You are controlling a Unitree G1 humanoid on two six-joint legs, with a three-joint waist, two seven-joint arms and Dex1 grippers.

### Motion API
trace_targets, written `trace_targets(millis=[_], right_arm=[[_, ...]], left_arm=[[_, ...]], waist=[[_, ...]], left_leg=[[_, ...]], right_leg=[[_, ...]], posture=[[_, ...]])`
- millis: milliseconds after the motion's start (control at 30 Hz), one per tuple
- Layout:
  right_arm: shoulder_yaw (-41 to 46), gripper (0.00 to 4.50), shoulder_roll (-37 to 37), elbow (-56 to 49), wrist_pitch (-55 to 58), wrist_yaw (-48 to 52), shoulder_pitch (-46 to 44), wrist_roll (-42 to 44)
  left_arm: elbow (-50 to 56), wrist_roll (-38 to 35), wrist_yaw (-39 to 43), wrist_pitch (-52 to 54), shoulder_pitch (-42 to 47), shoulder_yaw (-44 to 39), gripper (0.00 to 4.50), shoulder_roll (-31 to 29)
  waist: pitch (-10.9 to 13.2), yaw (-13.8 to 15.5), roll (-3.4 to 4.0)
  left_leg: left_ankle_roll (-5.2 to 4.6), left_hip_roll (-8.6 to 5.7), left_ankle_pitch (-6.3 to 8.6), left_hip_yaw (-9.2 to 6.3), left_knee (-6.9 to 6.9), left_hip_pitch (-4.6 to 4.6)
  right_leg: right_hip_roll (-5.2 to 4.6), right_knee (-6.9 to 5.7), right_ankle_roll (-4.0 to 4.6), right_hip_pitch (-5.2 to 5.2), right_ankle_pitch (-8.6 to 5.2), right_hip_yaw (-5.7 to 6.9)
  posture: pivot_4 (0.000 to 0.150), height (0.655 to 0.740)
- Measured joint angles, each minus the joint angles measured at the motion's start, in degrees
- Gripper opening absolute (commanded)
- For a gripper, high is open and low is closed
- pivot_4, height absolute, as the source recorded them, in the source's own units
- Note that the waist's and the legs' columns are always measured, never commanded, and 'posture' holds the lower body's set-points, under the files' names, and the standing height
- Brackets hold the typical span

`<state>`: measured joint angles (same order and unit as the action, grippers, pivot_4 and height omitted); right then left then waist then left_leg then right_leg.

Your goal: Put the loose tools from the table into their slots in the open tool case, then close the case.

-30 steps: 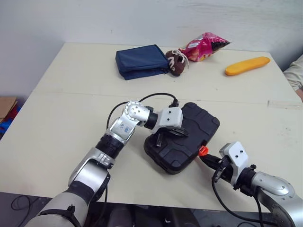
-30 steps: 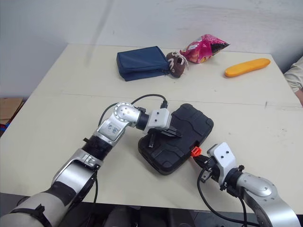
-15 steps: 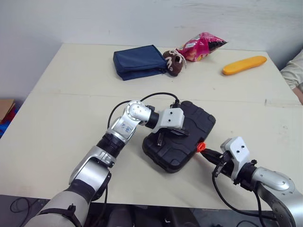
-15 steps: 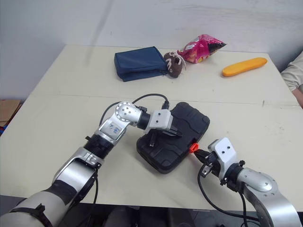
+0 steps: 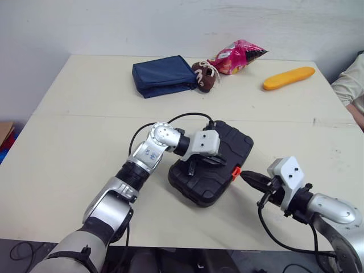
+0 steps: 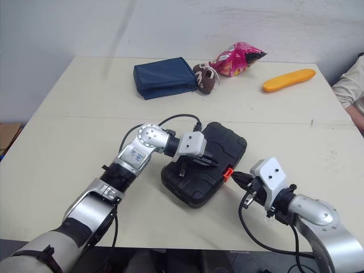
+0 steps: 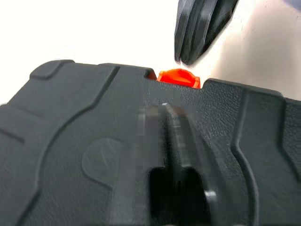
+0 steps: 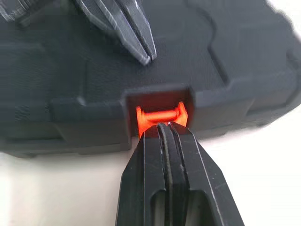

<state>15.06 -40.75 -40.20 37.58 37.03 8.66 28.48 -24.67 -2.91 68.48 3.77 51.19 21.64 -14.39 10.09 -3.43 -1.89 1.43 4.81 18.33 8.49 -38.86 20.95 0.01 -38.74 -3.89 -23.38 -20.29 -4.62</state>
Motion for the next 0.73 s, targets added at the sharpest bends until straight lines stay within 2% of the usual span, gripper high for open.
trace_targets(millis=[67,133,200,233,367,500,600,733], right_arm=[[3.71,2.49,-2.04,0.10,0.19,2.66,1.48,2.11],[9.67,3.40,-5.88,0.34,0.62,8.51,4.59,5.77],[16.44,4.21,-10.04,1.23,1.29,15.26,7.78,9.26],[19.46,4.47,-11.38,2.09,1.57,17.82,8.85,10.47],[28.36,4.47,-15.77,5.49,2.73,25.77,10.15,14.30],[32.40,4.47,-17.81,9.52,2.02,28.54,10.00,13.30],[33.89,4.47,-19.14,11.82,1.52,31.25,10.43,12.93],[35.28,4.47,-20.20,12.81,1.56,33.37,9.65,13.09]], left_arm=[[1.95,-2.50,1.60,5.23,-0.93,-2.29,2.66,-3.18],[5.12,-6.51,4.47,11.71,-3.29,-6.02,3.50,-9.28],[7.98,-9.65,7.34,17.47,-6.38,-9.96,4.28,-16.97],[8.65,-10.87,8.50,19.69,-7.68,-11.93,4.46,-20.33],[15.81,-17.73,11.62,27.93,-11.21,-18.84,4.46,-28.99],[19.91,-21.08,12.67,31.23,-15.87,-25.23,4.46,-37.95],[22.21,-23.78,13.55,33.44,-19.38,-29.68,4.46,-42.99],[24.09,-26.59,13.63,35.44,-22.11,-34.18,4.46,-46.00]], waist=[[0.00,0.01,0.00],[0.03,-0.15,0.05],[0.07,-0.60,0.09],[0.10,-0.70,0.05],[0.16,0.26,-0.06],[0.19,0.24,-0.12],[0.19,0.23,-0.11],[0.20,0.36,-0.12]], left_leg=[[0.02,0.03,-0.01,0.00,0.02,0.01],[0.05,0.03,-0.02,0.02,0.18,0.00],[0.10,0.09,-0.04,-0.01,0.28,0.00],[0.14,0.12,-0.07,-0.05,0.33,-0.01],[0.03,-0.03,-0.04,-0.15,0.23,0.08],[-0.06,-0.10,0.00,-0.12,0.34,0.12],[-0.10,-0.15,0.00,-0.09,0.48,0.13],[-0.11,-0.17,-0.01,-0.12,0.56,0.13]], right_leg=[[0.03,0.00,0.00,-0.02,0.00,0.01],[0.08,0.01,0.00,-0.08,0.00,-0.11],[0.16,0.05,0.00,-0.13,0.00,-0.16],[0.16,0.08,0.00,-0.11,0.00,-0.13],[-0.08,0.19,-0.01,-0.08,0.01,0.02],[-0.18,0.43,-0.08,-0.06,0.05,0.03],[-0.26,0.56,-0.10,-0.06,0.06,0.07],[-0.31,0.68,-0.11,-0.04,0.06,0.19]], posture=[[0.150,0.7400],[0.150,0.7400],[0.150,0.7400],[0.150,0.7400],[0.150,0.7400],[0.150,0.7400],[0.150,0.7400],[0.150,0.7400]])
